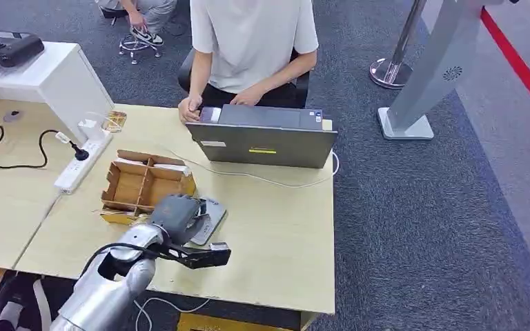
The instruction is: Pass the card to the sensor for recognition and then transmit it.
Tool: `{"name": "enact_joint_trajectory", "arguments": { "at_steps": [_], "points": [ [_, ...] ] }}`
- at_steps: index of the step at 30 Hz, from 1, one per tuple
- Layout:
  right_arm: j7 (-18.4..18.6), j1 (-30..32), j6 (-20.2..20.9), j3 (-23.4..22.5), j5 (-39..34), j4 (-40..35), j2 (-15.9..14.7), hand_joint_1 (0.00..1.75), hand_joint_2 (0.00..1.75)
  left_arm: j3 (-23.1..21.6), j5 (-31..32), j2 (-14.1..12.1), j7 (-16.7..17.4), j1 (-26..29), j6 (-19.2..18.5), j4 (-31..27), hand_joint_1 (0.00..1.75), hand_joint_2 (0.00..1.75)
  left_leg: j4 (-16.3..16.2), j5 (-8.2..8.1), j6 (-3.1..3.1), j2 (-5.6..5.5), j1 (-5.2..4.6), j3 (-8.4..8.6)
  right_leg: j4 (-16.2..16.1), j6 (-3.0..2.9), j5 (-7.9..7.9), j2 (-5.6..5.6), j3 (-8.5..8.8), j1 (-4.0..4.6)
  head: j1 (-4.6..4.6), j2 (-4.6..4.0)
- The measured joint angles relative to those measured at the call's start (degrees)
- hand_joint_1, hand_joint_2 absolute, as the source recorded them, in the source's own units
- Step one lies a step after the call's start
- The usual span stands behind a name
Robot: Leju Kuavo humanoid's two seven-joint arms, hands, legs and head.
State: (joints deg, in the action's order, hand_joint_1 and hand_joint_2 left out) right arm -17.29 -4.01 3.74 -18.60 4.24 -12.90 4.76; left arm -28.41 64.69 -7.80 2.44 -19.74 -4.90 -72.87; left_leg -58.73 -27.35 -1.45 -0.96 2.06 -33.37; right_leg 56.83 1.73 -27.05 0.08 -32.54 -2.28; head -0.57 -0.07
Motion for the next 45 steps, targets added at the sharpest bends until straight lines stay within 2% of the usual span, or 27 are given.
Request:
{"name": "enact_joint_trajectory", "arguments": {
  "at_steps": [2,5,9,16,17,18,19,20,26,32,35,36,45],
  "points": [
    [0.09,-0.02,0.24,-0.02,0.37,0.00,0.00,0.00,0.00,0.00,-2.20,0.00,-1.59,-0.98,2.06,1.20,1.75,1.75,0.00,0.02,0.00,0.02,0.00,0.01,0.01,0.00,0.01,0.02,0.00,0.00,0.00,0.00],
    [-0.18,-0.01,0.39,-0.22,0.85,0.00,0.04,0.00,0.00,0.00,0.65,0.04,-1.59,-1.21,11.86,0.87,1.75,1.75,0.00,0.03,0.00,0.02,0.00,0.02,0.02,-0.01,0.01,0.04,-0.01,0.00,0.00,0.00],
    [-0.29,-0.10,0.42,-0.55,1.05,0.00,0.11,0.00,0.00,0.00,2.55,0.04,-0.72,-1.10,14.15,-0.51,1.75,1.75,0.00,0.03,0.00,0.01,0.00,-0.02,0.02,0.00,0.01,0.03,-0.02,0.00,0.00,0.00],
    [-0.29,-0.10,0.42,-0.55,1.07,0.00,0.11,0.00,0.00,0.00,2.95,0.04,-0.72,-1.06,14.55,-0.66,1.75,1.75,0.00,0.03,0.00,0.01,0.00,-0.02,0.02,0.00,0.01,0.03,-0.02,0.00,0.00,0.00],
    [-0.20,-0.10,0.33,-0.76,2.12,0.00,0.28,0.00,0.00,0.06,8.06,0.00,-0.78,-0.38,26.64,-3.45,1.75,1.75,0.00,0.02,0.00,0.00,0.00,-0.06,0.02,0.00,0.00,0.03,-0.04,0.00,0.00,0.00],
    [-0.02,-0.19,0.24,-0.76,2.56,0.00,0.42,0.00,0.00,0.22,9.94,0.00,-0.78,-0.27,29.70,-4.71,1.75,1.75,0.00,0.02,0.00,-0.01,0.00,-0.07,0.02,0.00,0.00,0.00,-0.04,0.00,0.00,0.00],
    [1.14,-1.03,0.11,-0.74,4.31,0.00,0.96,0.00,0.00,2.03,16.49,-0.37,-0.02,-2.53,34.01,-7.92,1.75,1.75,0.00,0.03,0.00,-0.01,0.01,-0.06,0.02,0.00,0.00,-0.01,-0.05,0.01,0.02,0.00],
    [1.40,-1.38,0.09,-0.72,4.76,0.00,1.27,0.00,0.00,3.91,17.25,-0.70,-0.06,-5.39,34.36,-7.65,1.75,1.75,0.00,0.09,0.01,0.01,0.01,-0.03,0.04,-0.03,0.03,0.01,-0.04,0.01,0.00,0.00],
    [1.79,-1.73,0.24,-0.61,5.25,0.00,1.46,0.00,0.00,5.38,19.99,-1.18,0.66,-7.46,35.41,-6.54,1.75,1.75,0.00,0.12,0.01,0.00,0.01,-0.05,0.05,-0.04,0.05,0.01,-0.04,0.01,0.00,0.00],
    [3.06,-2.02,-0.20,-0.17,5.95,0.00,1.84,0.00,0.00,7.82,20.80,-2.99,1.75,-13.63,37.74,2.11,1.75,1.75,0.00,0.12,0.01,0.00,0.02,-0.03,0.06,-0.04,0.05,0.01,-0.05,0.02,0.02,0.00],
    [3.17,-1.86,-0.39,-0.04,5.97,0.00,1.90,0.00,0.00,8.74,20.27,-3.52,1.75,-14.45,38.45,5.25,1.75,1.75,0.00,0.12,0.01,0.01,0.02,-0.04,0.06,-0.04,0.05,0.04,-0.06,0.02,0.00,0.00],
    [3.17,-1.80,-0.46,0.00,5.97,0.00,1.90,0.00,0.00,8.98,20.16,-3.67,1.75,-14.49,38.49,5.96,0.00,1.75,0.00,0.12,0.01,0.01,0.02,-0.04,0.06,-0.04,0.05,0.04,-0.06,0.02,0.02,0.00],
    [3.15,-1.55,-0.55,0.04,6.01,0.28,1.92,0.00,0.00,9.44,18.92,-3.87,1.84,-14.52,38.32,9.88,0.00,1.75,0.00,0.12,0.01,0.01,0.01,-0.06,0.03,-0.04,0.05,0.03,-0.06,0.01,0.02,0.00]
  ]
}}
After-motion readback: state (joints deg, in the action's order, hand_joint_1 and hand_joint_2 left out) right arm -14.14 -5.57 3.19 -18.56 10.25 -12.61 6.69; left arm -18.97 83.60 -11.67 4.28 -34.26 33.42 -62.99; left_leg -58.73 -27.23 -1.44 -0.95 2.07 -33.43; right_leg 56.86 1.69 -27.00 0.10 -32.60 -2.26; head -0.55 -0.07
